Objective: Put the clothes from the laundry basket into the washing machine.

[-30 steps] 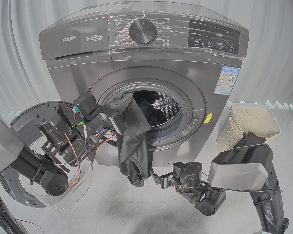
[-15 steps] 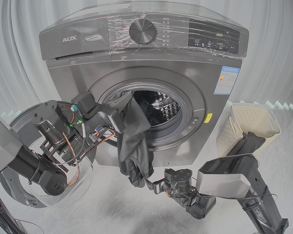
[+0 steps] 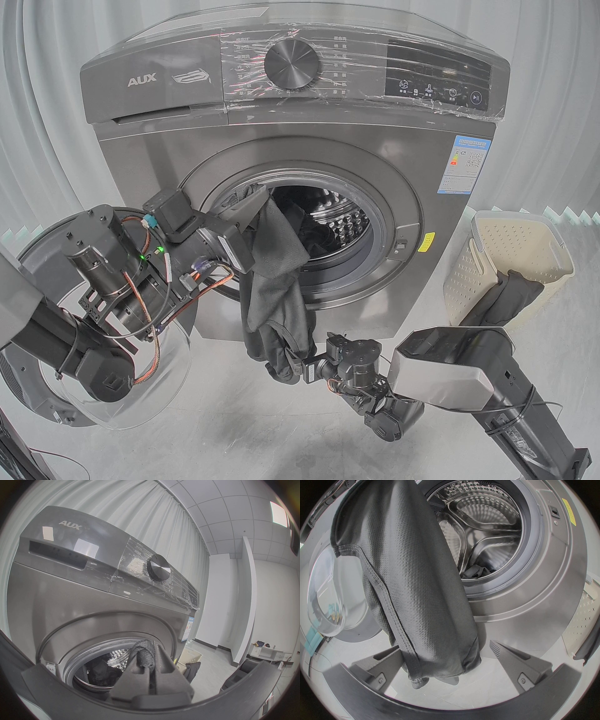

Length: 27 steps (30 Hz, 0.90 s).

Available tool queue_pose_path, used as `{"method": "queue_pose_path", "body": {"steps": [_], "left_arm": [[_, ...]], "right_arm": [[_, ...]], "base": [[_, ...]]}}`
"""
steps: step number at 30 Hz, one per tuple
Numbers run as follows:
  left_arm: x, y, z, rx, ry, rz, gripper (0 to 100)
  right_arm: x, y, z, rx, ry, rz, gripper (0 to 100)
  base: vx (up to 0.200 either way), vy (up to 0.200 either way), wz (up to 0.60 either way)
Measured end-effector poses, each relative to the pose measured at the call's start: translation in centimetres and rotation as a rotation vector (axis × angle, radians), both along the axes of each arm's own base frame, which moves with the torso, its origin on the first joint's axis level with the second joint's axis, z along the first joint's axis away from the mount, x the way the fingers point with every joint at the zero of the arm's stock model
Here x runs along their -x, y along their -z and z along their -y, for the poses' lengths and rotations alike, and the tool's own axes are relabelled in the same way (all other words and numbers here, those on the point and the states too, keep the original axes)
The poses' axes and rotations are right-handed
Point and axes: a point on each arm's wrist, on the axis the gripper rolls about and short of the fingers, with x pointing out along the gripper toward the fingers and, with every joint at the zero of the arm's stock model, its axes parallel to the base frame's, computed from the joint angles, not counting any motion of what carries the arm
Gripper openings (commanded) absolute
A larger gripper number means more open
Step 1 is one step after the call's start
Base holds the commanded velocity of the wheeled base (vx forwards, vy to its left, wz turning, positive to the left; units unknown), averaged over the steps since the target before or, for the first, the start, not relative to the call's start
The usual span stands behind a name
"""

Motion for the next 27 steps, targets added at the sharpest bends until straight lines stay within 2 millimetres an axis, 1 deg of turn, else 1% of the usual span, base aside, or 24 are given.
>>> {"method": "queue_pose_path", "body": {"steps": [7, 12, 15, 18, 27], "left_arm": [[0.1, 0.0, -0.1, 0.0, -0.001, -0.002, 0], [0.1, 0.1, -0.2, -0.001, -0.002, -0.001, 0], [0.1, 0.3, -0.3, -0.003, -0.006, -0.005, 0], [0.1, 0.6, -0.5, -0.009, -0.011, -0.015, 0], [0.3, 1.8, -1.6, -0.032, -0.029, -0.052, 0]], "right_arm": [[0.1, 0.0, 0.2, -0.01, 0.006, -0.003, 0], [0.5, -1.2, 0.6, -0.02, 0.017, 0.006, 0], [0.7, -2.5, 0.9, -0.031, 0.024, 0.012, 0], [1.0, -4.2, 1.7, -0.043, 0.035, 0.019, 0], [2.2, -9.0, 5.6, -0.05, 0.09, 0.027, 0]], "base": [[0.0, 0.0, 0.0], [0.0, 0.0, 0.0], [0.0, 0.0, 0.0], [0.0, 0.0, 0.0], [0.0, 0.0, 0.0]]}}
